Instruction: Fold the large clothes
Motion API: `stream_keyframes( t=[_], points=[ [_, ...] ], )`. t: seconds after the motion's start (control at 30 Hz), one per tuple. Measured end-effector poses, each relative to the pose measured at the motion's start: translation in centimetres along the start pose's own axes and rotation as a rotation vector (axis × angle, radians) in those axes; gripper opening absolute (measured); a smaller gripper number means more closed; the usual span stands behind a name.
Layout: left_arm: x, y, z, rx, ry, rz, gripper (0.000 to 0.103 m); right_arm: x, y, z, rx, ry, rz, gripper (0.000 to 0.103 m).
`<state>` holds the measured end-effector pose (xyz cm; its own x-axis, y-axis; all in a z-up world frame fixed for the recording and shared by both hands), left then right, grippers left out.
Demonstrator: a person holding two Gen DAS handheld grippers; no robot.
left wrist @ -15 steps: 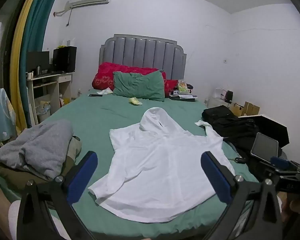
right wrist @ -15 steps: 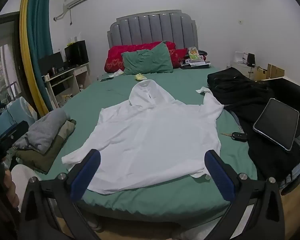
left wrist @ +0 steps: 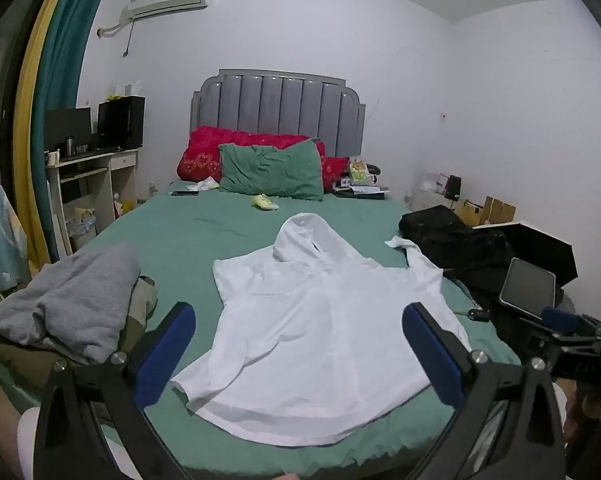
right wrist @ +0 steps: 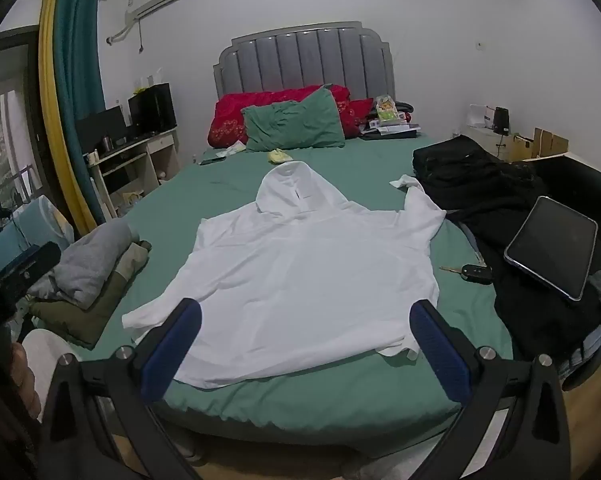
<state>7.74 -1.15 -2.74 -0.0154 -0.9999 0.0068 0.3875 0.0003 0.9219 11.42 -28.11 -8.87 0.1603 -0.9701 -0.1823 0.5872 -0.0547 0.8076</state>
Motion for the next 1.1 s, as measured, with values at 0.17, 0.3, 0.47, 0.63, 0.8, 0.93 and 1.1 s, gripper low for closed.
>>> stream_keyframes(
  t=[0.17, 0.3, 0.47, 0.63, 0.8, 0.93, 1.1],
  points=[
    [0.1, 0.0, -0.1, -0.013, -0.001, 0.01, 0.103, 0.5, -0.1, -0.6, -0.009, 0.004, -0.002, 0.103],
    [-0.3, -0.3, -0.1, -0.012, -0.008, 0.017, 0.103, 0.7, -0.1, -0.6, -0.008, 0.002, -0.003, 0.103],
    [-0.3, -0.3, 0.0, -0.008, -0.018, 0.015, 0.103, 0.7, -0.2, -0.4, 0.0, -0.006, 0.002, 0.103],
    [-0.6, -0.4, 0.0, -0.008, -0.025, 0.031, 0.103, 0.6, -0.2, -0.3, 0.002, -0.009, 0.005, 0.103],
    [-0.8, -0.3, 0.1, -0.006, -0.02, 0.031, 0.103, 0.6, -0.2, -0.3, 0.004, -0.011, 0.006, 0.103],
    [-0.8, -0.4, 0.1, -0.009, -0.009, 0.028, 0.103, 0.8, -0.1, -0.3, 0.004, -0.011, 0.006, 0.103],
    [-0.5, -0.5, 0.1, -0.01, -0.012, 0.022, 0.103, 0.7, -0.1, -0.2, 0.004, -0.013, 0.002, 0.103]
  ],
)
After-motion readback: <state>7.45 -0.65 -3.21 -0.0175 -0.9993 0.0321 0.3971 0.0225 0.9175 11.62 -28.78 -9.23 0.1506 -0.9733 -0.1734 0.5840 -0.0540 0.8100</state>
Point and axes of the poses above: each gripper's, at about its wrist camera, not at the fingertips, and z roughly against the way its jaws point, x to its right, y to its top, the point moved 8 cm from there along -z, roughly the way its jaws point, and after that the axes turned 5 degrees about -z, right-handed, at the moved point
